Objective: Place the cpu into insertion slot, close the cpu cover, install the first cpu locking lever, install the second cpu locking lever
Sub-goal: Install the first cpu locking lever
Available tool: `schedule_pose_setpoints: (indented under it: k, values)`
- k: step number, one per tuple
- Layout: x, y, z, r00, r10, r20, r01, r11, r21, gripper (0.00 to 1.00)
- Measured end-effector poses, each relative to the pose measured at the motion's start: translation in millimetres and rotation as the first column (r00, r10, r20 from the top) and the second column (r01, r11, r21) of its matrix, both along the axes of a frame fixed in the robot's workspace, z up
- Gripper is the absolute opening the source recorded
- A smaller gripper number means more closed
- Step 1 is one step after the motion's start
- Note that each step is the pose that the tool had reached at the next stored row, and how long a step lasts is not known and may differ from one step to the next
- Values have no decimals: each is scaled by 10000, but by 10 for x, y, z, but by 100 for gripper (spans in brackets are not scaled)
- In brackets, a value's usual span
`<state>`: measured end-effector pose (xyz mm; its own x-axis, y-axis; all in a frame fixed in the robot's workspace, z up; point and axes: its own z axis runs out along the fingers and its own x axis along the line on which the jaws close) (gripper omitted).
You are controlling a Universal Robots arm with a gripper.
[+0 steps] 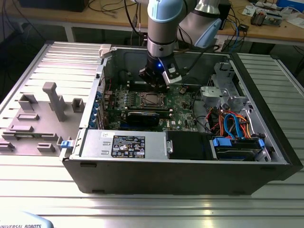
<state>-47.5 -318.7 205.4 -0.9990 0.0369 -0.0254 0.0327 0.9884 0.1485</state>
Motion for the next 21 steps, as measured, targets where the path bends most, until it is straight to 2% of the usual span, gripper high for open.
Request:
schedule_pose_setpoints:
  k: [4, 10, 11, 14, 16, 21]
  values:
    - [11, -1, -23, 10000, -9, -4, 9, 10000, -2, 11]
    - [13, 0, 0, 10000, -9, -1, 9, 10000, -21, 11]
    - [14, 0, 0, 10000, -8, -1, 8, 10000, -42, 11]
    - [14, 0, -13, 10000, -10, -3, 10, 9997, -251, 11]
    - [17, -1, -34, 10000, -9, -7, 9, 9994, -347, 11]
    - [19, 0, -50, 10000, -13, -4, 12, 9993, -362, 11]
